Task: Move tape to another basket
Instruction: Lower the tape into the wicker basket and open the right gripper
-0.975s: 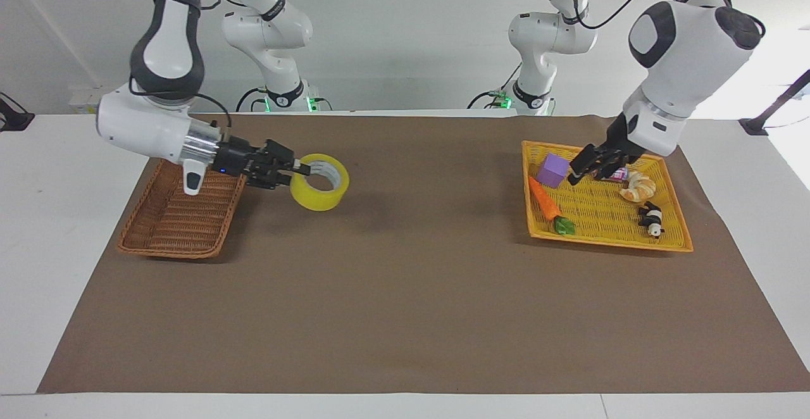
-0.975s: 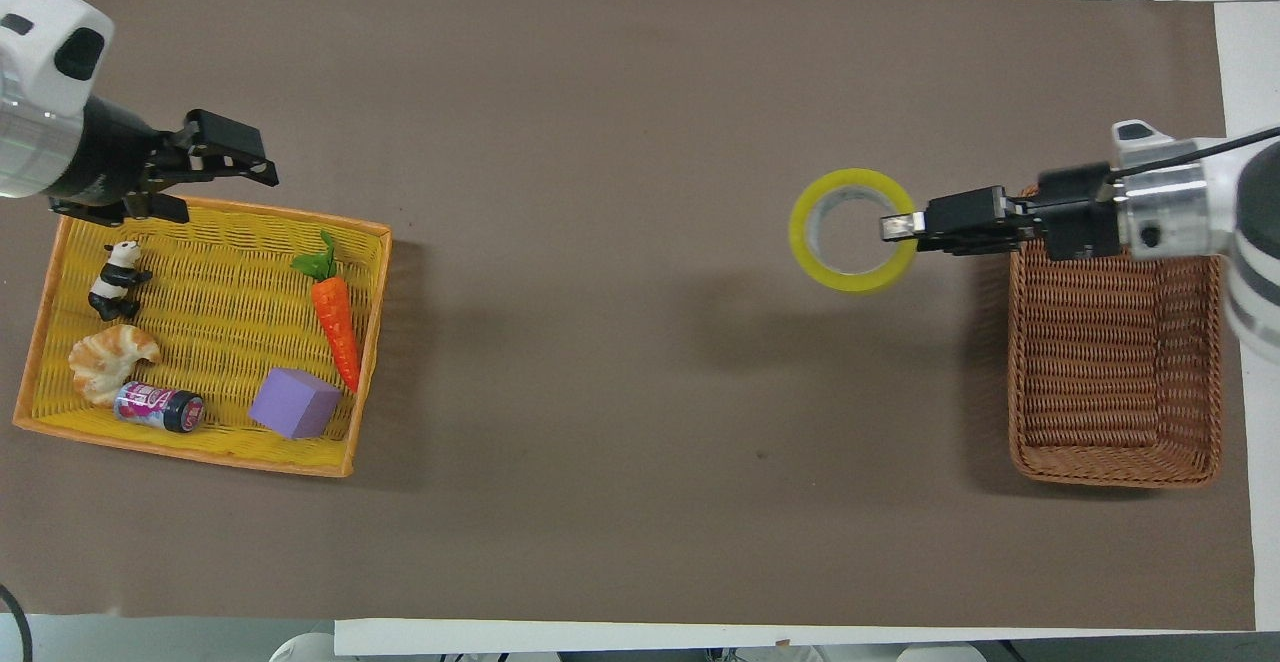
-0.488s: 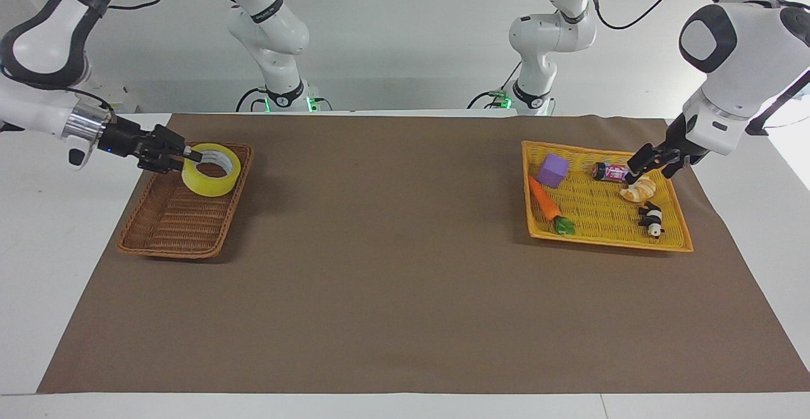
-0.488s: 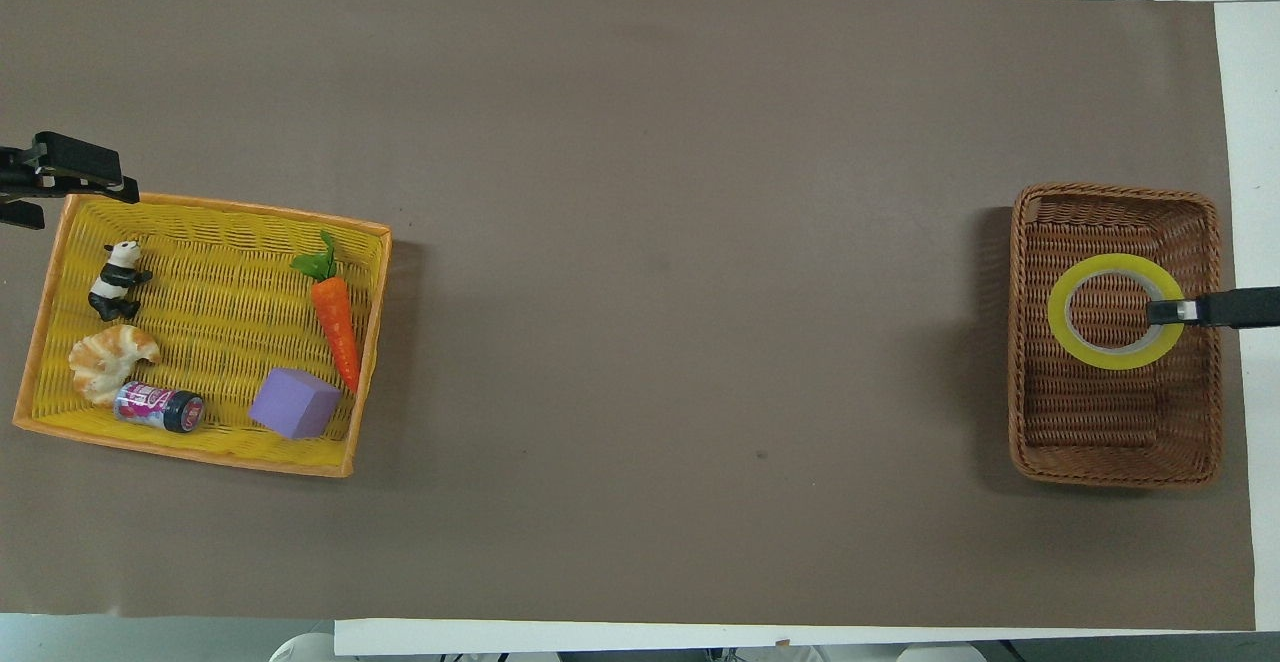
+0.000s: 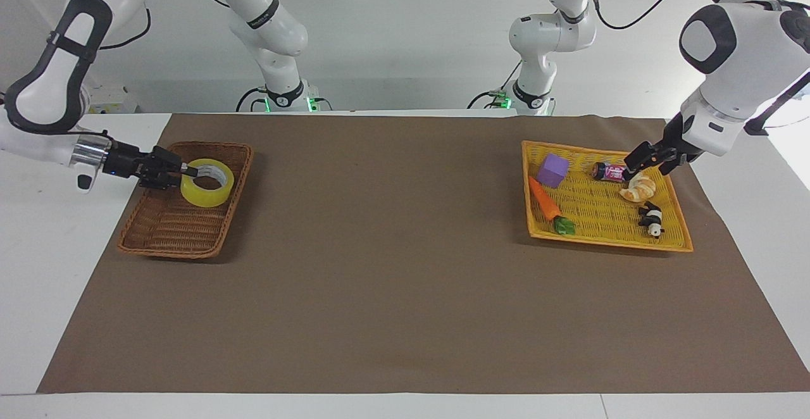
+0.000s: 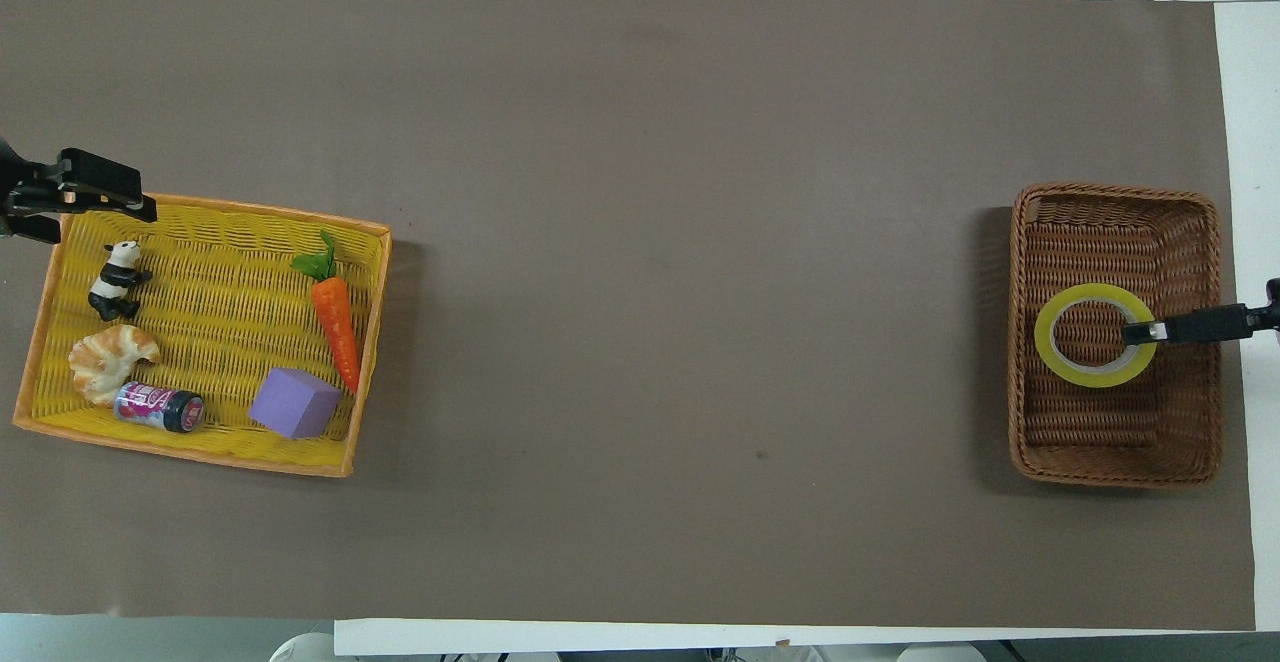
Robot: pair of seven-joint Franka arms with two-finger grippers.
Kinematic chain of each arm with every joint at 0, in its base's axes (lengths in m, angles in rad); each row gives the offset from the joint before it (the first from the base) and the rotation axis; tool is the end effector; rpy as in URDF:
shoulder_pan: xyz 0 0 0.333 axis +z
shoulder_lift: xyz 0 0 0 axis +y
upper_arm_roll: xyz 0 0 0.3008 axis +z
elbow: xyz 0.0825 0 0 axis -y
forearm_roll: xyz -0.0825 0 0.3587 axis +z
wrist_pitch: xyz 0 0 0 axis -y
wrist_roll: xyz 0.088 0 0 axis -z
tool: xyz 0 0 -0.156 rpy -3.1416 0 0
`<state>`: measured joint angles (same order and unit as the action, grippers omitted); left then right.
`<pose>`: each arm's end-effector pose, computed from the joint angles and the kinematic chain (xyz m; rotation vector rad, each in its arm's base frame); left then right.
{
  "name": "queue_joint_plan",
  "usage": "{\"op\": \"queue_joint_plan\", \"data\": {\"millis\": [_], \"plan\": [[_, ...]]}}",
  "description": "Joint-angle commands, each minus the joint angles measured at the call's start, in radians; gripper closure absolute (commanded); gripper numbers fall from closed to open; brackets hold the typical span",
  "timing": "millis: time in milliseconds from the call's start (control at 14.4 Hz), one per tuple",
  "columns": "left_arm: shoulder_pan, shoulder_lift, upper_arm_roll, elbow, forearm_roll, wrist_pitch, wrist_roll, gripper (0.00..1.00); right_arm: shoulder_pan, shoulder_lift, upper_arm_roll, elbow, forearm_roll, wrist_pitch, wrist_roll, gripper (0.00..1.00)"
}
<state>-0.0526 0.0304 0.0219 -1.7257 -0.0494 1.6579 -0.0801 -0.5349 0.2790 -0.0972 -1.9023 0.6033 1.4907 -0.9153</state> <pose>0.5312 -0.0237 0.4825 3.0937 0.0869 -0.1560 0.4488 -0.2130 0.3068 -2.2669 -0.1199 0.0973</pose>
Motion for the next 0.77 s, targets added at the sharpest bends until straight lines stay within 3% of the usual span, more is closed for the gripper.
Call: {"op": "queue_joint_plan", "data": {"millis": [0,279,627,697], "plan": [[-0.018,0.017,-0.025,0.076,0.069,-0.11,0.01,0.0,-0.039,-0.009,0.013,0.014,-0.043,-0.015,-0.042,0.93],[-0.007,0.046,-0.04,0.153,0.078,-0.196,0.013,0.0,-0.048,0.003,0.011,-0.015,-0.051,0.025,-0.105,0.93],[0.011,0.025,-0.048,0.083,0.106,-0.12,0.04,0.0,-0.04,0.0,0.011,-0.044,-0.06,0.075,-0.106,0.9],[0.011,0.01,-0.048,0.062,0.106,-0.106,0.039,0.0,-0.037,0.0,0.011,-0.046,-0.06,0.077,-0.106,0.83]]}}
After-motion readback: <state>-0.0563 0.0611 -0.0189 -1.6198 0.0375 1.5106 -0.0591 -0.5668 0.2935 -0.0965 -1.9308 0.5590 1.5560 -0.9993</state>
